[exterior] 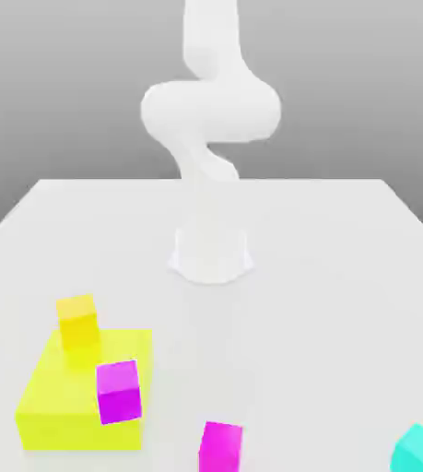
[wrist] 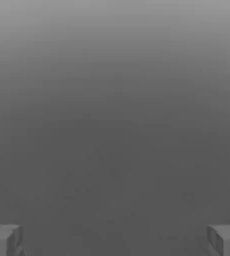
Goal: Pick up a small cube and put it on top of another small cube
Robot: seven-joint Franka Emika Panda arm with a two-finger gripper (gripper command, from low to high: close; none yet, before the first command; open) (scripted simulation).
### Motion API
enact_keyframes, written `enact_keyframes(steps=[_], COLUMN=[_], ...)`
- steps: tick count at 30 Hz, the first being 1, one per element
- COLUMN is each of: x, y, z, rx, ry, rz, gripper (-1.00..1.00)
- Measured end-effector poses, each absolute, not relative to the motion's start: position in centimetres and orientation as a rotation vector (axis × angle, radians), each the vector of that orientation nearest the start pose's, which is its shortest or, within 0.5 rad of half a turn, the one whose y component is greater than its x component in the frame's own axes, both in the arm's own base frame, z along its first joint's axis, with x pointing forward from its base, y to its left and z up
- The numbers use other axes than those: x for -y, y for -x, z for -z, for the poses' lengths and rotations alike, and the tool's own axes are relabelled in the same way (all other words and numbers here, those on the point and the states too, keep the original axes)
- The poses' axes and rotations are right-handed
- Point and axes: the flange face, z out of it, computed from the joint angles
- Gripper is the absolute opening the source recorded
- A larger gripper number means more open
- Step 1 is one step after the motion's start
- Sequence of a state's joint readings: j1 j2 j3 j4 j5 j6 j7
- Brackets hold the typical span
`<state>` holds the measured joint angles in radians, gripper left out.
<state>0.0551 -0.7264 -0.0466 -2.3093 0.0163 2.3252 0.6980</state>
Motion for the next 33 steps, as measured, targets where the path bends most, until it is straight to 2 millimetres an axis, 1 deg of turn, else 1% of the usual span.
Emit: enact_keyframes(steps=[4,8,12,16,20,24,29,33], x=[0.3,-0.1,-0.7,-1.4,-2.0,-2.6,-2.4,-1.9], y=[-41.6,-45.0,-47.6,-49.4,-50.4,-50.6,-50.1,-49.1], z=[-63.0,-57.5,-51.7,-45.7,-39.7,-33.9,-27.0,-22.2], rx=[-0.717,-0.523,-0.327,-0.126,0.077,0.291,0.556,0.78], ry=[2.639,2.733,2.81,2.872,2.922,2.96,2.992,3.003], rz=[0.832,0.72,0.612,0.509,0.409,0.308,0.181,0.074], gripper=[0.0,0.0,0.0,0.0,0.0,0.0,0.0,0.0])
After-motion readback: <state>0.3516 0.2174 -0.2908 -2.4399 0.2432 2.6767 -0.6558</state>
